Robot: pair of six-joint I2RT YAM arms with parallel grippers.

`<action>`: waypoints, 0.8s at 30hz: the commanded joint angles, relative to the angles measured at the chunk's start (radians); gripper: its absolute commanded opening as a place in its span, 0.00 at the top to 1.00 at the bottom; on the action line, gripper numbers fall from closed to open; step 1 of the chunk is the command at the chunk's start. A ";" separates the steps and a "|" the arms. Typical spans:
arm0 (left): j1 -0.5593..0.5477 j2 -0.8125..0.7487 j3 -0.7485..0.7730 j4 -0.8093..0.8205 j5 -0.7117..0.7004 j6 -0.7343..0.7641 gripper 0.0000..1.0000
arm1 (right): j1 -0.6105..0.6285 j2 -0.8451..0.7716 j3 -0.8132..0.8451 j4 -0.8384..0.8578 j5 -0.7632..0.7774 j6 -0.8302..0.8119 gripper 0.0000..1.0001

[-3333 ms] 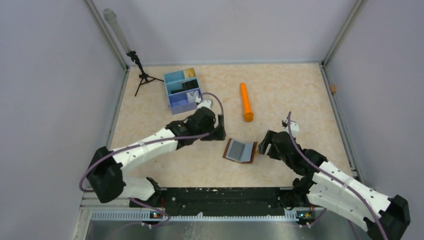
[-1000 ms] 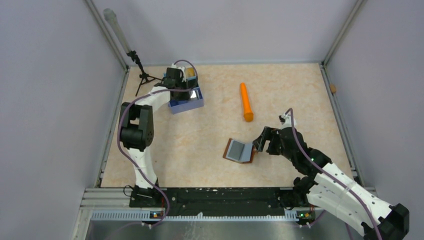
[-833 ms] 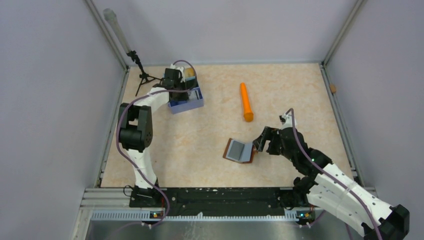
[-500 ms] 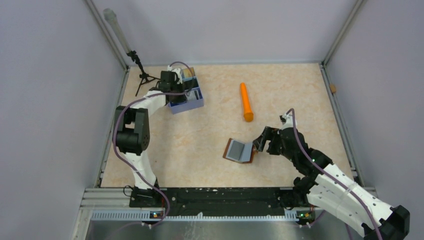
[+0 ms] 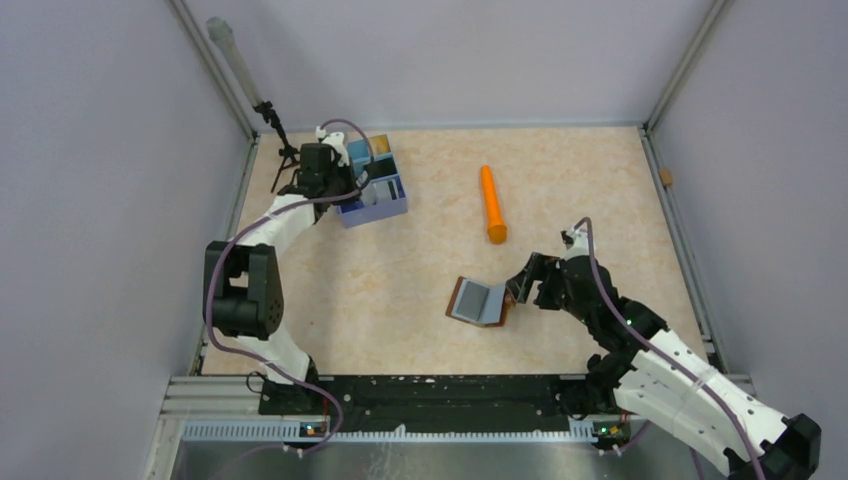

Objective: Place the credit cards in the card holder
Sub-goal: Pick up the credit card from the storage box.

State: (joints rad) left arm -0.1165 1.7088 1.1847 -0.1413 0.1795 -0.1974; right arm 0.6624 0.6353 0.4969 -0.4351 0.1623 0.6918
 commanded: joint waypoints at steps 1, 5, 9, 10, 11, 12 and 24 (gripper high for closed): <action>0.010 -0.094 -0.012 0.046 0.006 0.028 1.00 | -0.012 -0.019 -0.001 0.014 0.002 0.006 0.20; 0.012 -0.150 -0.023 0.047 0.004 0.023 1.00 | -0.012 -0.021 0.001 0.015 0.002 0.004 0.20; 0.012 -0.188 -0.042 0.066 -0.009 0.018 1.00 | -0.012 -0.020 0.009 0.021 0.000 0.002 0.20; 0.012 -0.189 -0.042 0.066 -0.011 0.018 1.00 | -0.012 -0.021 0.010 0.024 -0.002 0.002 0.20; 0.012 -0.187 -0.042 0.066 -0.010 0.015 1.00 | -0.013 -0.020 0.012 0.025 -0.003 0.002 0.20; 0.012 -0.189 -0.042 0.066 -0.007 0.009 1.00 | -0.012 -0.021 0.012 0.027 -0.007 0.002 0.20; -0.002 -0.345 -0.096 0.079 0.241 -0.105 1.00 | -0.013 -0.023 0.067 0.042 -0.071 -0.078 0.19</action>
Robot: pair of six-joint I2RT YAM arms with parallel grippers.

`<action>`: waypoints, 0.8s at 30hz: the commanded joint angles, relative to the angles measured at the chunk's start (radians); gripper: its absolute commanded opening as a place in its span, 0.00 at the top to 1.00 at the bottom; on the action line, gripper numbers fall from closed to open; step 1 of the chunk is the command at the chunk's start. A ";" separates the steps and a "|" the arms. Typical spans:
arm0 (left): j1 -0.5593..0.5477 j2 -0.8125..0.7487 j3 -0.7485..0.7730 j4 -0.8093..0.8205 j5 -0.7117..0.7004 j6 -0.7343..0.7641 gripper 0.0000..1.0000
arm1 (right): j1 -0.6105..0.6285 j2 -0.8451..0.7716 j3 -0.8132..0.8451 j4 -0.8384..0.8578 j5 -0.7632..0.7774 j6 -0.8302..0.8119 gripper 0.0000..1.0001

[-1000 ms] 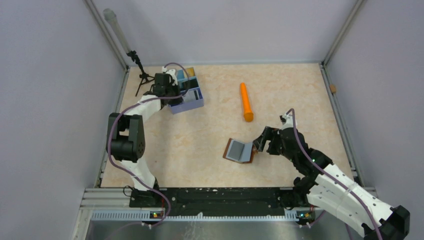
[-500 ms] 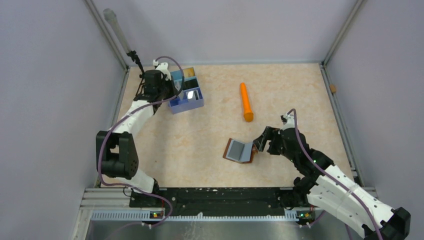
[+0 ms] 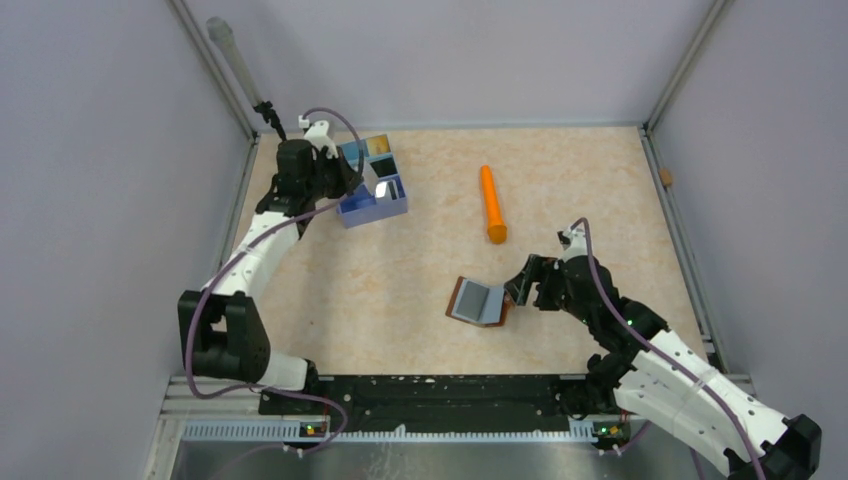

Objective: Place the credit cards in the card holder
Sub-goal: Pick up the credit card from the storage box.

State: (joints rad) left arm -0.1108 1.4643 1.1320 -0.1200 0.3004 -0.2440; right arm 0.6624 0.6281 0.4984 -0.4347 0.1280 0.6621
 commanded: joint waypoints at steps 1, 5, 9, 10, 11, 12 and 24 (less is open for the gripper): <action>-0.017 -0.116 -0.056 0.062 0.134 -0.066 1.00 | -0.013 -0.015 0.073 0.049 -0.054 -0.055 0.18; -0.074 -0.176 -0.087 0.057 0.214 -0.076 1.00 | -0.014 0.002 0.114 0.076 -0.151 -0.098 0.17; -0.176 -0.224 -0.103 0.033 0.309 -0.041 1.00 | -0.014 0.023 0.163 0.090 -0.267 -0.138 0.17; -0.209 -0.232 -0.104 0.025 0.330 -0.034 1.00 | -0.016 0.026 0.174 0.094 -0.290 -0.144 0.17; -0.240 -0.239 -0.105 0.024 0.348 -0.032 1.00 | -0.023 0.028 0.183 0.099 -0.318 -0.149 0.17; -0.269 -0.243 -0.109 0.027 0.374 -0.035 1.00 | -0.026 0.030 0.193 0.100 -0.339 -0.154 0.16; -0.470 -0.250 -0.198 0.209 0.586 -0.203 1.00 | -0.174 0.046 0.204 0.148 -0.599 -0.193 0.09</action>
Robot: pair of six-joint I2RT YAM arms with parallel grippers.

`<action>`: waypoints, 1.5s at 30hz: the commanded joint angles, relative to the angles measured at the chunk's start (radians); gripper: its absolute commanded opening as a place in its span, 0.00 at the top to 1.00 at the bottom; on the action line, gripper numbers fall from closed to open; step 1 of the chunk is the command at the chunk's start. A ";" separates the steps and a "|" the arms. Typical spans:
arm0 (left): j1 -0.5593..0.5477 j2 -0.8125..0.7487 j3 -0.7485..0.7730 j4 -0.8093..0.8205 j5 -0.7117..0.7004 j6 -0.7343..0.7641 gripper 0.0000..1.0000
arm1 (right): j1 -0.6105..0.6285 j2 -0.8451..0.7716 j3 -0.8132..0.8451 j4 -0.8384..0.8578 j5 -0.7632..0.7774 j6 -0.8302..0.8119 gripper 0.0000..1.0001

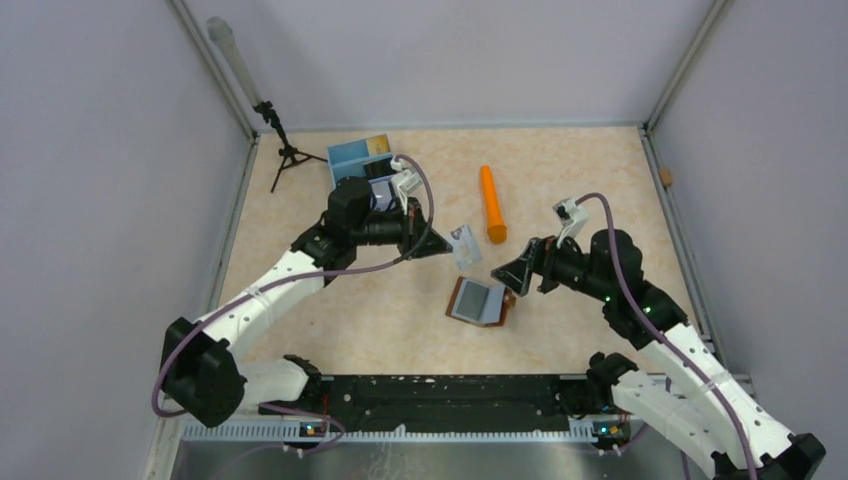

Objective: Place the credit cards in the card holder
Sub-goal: Pick up the credit card from the storage box, then insert the credit card into the card holder.

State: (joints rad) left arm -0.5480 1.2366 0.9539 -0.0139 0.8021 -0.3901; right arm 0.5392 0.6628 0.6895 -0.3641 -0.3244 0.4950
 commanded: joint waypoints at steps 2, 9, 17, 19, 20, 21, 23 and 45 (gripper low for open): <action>-0.056 -0.016 -0.023 0.113 0.104 -0.067 1.00 | -0.074 0.018 -0.017 0.143 -0.245 -0.006 0.09; -0.106 -0.005 -0.029 0.134 0.164 -0.085 1.00 | -0.085 0.065 -0.035 0.227 -0.376 0.008 0.21; -0.134 0.028 -0.027 0.152 0.182 -0.101 1.00 | -0.084 0.120 -0.074 0.336 -0.504 0.069 0.68; -0.136 0.032 -0.029 0.152 0.172 -0.106 1.00 | -0.085 0.121 -0.085 0.349 -0.506 0.086 0.89; -0.137 0.036 -0.028 0.148 0.165 -0.109 1.00 | -0.085 0.120 -0.091 0.356 -0.502 0.099 0.98; -0.138 0.040 -0.027 0.137 0.155 -0.111 0.98 | -0.084 0.119 -0.097 0.357 -0.493 0.116 1.00; -0.136 0.050 -0.005 0.066 0.105 -0.103 0.69 | -0.085 0.125 -0.101 0.326 -0.429 0.133 1.00; -0.194 -0.035 -0.336 0.131 -0.629 -0.379 0.16 | 0.223 0.378 -0.109 0.240 0.283 0.535 1.00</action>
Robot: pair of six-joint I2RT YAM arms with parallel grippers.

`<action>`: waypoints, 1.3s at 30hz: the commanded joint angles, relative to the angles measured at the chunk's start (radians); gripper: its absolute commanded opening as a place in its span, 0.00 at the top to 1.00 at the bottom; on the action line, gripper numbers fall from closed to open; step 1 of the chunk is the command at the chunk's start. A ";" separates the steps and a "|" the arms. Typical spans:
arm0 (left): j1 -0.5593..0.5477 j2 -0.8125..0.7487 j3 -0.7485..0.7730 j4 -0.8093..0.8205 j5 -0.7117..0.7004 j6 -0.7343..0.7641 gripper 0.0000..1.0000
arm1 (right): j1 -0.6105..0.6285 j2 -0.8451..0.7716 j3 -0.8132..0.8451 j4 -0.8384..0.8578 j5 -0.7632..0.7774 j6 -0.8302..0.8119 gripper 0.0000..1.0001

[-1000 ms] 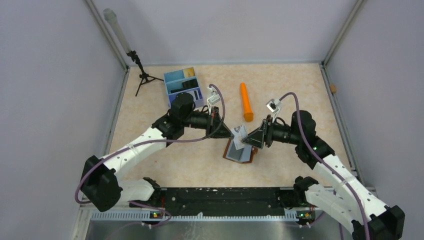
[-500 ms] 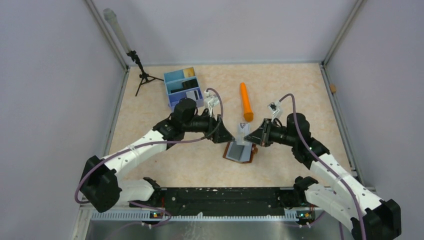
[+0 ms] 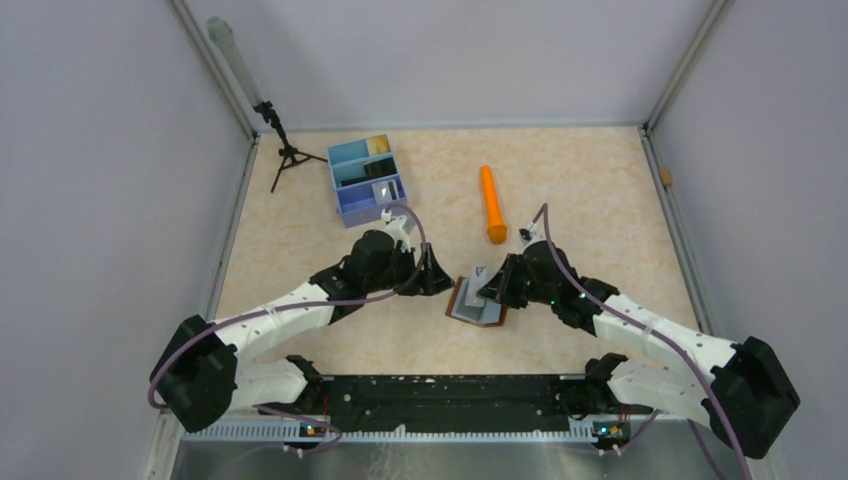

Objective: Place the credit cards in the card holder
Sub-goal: Insert the credit card into the card holder.

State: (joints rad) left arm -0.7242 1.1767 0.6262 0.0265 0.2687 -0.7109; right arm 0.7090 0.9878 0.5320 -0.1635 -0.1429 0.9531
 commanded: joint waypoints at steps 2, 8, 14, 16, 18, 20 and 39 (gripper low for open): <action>-0.027 0.046 -0.008 0.105 -0.102 -0.074 0.16 | 0.081 0.082 0.047 0.044 0.124 0.099 1.00; -0.074 0.178 0.025 0.142 -0.103 -0.088 0.17 | 0.094 0.080 -0.008 0.020 0.190 0.141 1.00; -0.110 0.294 0.078 0.142 -0.120 -0.080 0.21 | 0.094 0.057 -0.071 0.005 0.204 0.165 1.00; -0.116 0.323 0.094 0.136 -0.135 -0.072 0.22 | 0.095 0.057 -0.090 0.013 0.197 0.170 1.00; -0.124 0.345 0.111 0.126 -0.154 -0.060 0.22 | 0.094 0.053 -0.109 0.018 0.194 0.176 1.00; -0.129 0.368 0.126 0.116 -0.177 -0.048 0.22 | 0.093 0.044 -0.128 0.024 0.192 0.182 1.00; -0.161 0.516 0.218 0.020 -0.259 0.007 0.38 | 0.060 -0.014 -0.242 0.069 0.176 0.218 1.00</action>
State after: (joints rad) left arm -0.8776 1.6691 0.8211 0.0864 0.0460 -0.7265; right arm 0.7830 0.9863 0.3183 -0.1249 0.0284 1.1622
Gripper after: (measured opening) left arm 0.633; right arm 0.004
